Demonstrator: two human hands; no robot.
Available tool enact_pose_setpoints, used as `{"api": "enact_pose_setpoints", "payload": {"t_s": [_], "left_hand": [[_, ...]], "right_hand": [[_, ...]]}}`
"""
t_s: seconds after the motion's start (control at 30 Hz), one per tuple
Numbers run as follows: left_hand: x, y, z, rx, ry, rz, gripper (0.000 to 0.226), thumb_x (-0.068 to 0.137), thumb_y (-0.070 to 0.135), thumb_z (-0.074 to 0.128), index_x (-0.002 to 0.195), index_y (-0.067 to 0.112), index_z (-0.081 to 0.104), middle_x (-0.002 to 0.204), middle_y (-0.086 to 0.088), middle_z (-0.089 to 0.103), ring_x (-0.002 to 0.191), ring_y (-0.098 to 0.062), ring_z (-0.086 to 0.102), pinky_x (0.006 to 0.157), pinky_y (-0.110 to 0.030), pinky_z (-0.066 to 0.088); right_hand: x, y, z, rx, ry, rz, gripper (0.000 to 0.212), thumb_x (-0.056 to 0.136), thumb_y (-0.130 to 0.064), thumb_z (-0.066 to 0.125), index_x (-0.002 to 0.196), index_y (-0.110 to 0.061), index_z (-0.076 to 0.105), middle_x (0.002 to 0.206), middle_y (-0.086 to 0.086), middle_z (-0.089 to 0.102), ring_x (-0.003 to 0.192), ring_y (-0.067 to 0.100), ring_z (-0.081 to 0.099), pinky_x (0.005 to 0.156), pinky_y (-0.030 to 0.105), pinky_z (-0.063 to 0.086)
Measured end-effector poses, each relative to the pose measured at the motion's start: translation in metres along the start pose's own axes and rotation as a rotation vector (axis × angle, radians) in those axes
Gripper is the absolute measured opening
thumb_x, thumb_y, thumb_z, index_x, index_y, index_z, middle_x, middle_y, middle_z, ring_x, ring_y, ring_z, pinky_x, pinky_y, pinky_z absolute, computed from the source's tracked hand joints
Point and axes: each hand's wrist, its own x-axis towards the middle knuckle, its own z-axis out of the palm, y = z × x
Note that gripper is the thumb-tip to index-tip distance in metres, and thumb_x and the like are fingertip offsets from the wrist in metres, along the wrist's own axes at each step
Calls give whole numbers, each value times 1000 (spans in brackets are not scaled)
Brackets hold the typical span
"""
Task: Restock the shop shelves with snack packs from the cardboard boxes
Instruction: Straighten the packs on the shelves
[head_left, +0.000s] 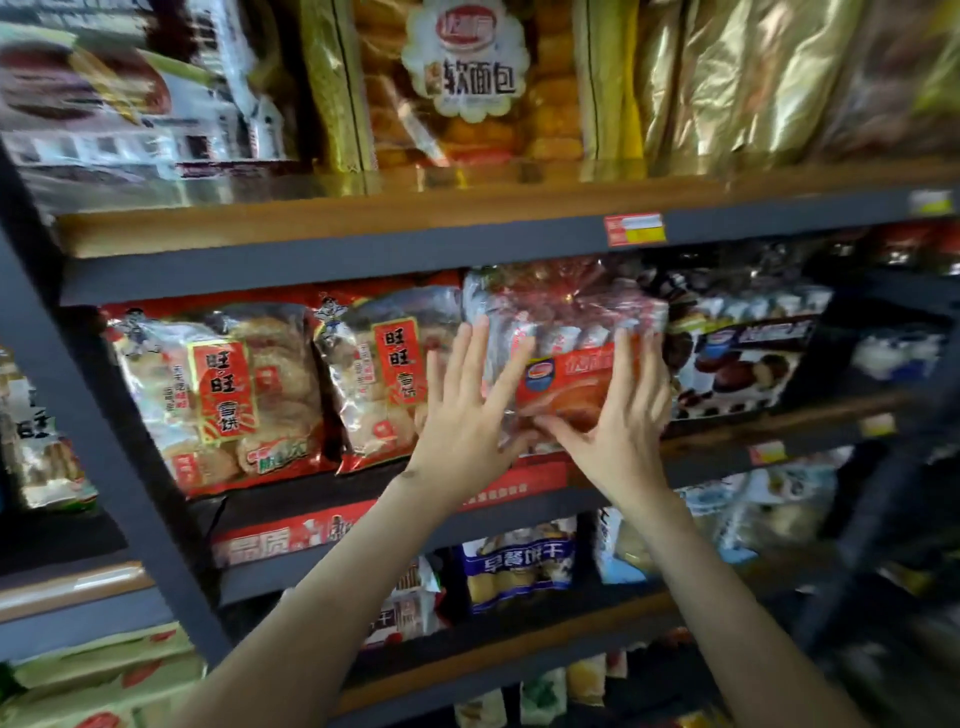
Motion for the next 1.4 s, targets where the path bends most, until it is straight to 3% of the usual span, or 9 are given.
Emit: {"api": "enact_pose_setpoints", "payload": {"t_s": [0.17, 0.3, 0.4, 0.6, 0.8, 0.97, 1.17, 1.3, 1.4], "left_hand": [[17, 17, 27, 233, -25, -63, 144, 53, 44, 92, 154, 22, -9, 153, -28, 2, 145, -41, -15, 101, -70, 7], [21, 34, 29, 401, 26, 123, 131, 52, 28, 91, 154, 23, 9, 154, -21, 9, 145, -42, 0, 112, -63, 1], [31, 42, 30, 446, -54, 165, 131, 47, 51, 91, 151, 27, 15, 155, -12, 12, 141, -37, 11, 114, -55, -11], [34, 43, 38, 503, -118, 92, 141, 47, 65, 84, 152, 28, -2, 158, -7, 0, 142, -38, 5, 111, -57, -15], [40, 54, 39, 529, -93, 88, 140, 46, 65, 85, 152, 27, 1, 157, -5, -8, 143, -35, 6, 111, -58, -13], [37, 55, 32, 515, -106, 75, 131, 48, 60, 87, 152, 28, 14, 157, -10, 9, 143, -35, 9, 112, -56, -15], [38, 59, 21, 427, 60, 150, 97, 68, 51, 81, 148, 24, 33, 154, -14, 19, 144, -33, 10, 116, -49, -12], [66, 73, 20, 435, 109, 277, 92, 70, 55, 76, 148, 23, 39, 157, -8, 20, 146, -27, 11, 117, -48, -6], [77, 73, 23, 493, 35, 256, 108, 62, 67, 74, 151, 23, 31, 157, -10, 24, 144, -25, 24, 117, -48, -6]], "right_hand": [[9, 52, -10, 60, -106, -135, 94, 81, -60, 58, 151, -20, 10, 156, 12, 18, 143, 29, 16, 114, 53, 21], [24, 107, -21, -35, -74, 72, 93, 84, -71, 43, 152, -18, 8, 156, 19, 18, 142, 39, 16, 111, 60, 18], [31, 127, -19, -101, -180, 40, 98, 83, -75, 37, 153, -24, -7, 159, 18, 3, 144, 43, 8, 107, 65, 19], [38, 154, -25, -134, -199, 81, 108, 83, -48, 67, 152, -23, -11, 158, 10, -10, 145, 41, 1, 112, 59, 16], [29, 140, -34, 10, -349, 79, 105, 89, -30, 67, 147, -35, -20, 151, -7, -35, 142, 23, -28, 114, 57, 4], [18, 135, -53, 143, -436, 56, 101, 92, -4, 59, 145, -42, -19, 153, -19, -27, 144, 11, -22, 118, 44, 10], [34, 159, -67, 223, -105, 471, 116, 74, -26, 82, 153, -21, -2, 160, 17, -6, 147, 34, -4, 117, 56, 5], [65, 191, -76, 200, -312, 652, 140, 60, -44, 88, 149, -33, -19, 159, 12, -19, 147, 31, -13, 115, 56, -1], [76, 196, -74, 431, -395, 699, 144, 59, -29, 91, 146, -41, -23, 161, 0, -9, 148, 26, 2, 116, 52, 9]]}}
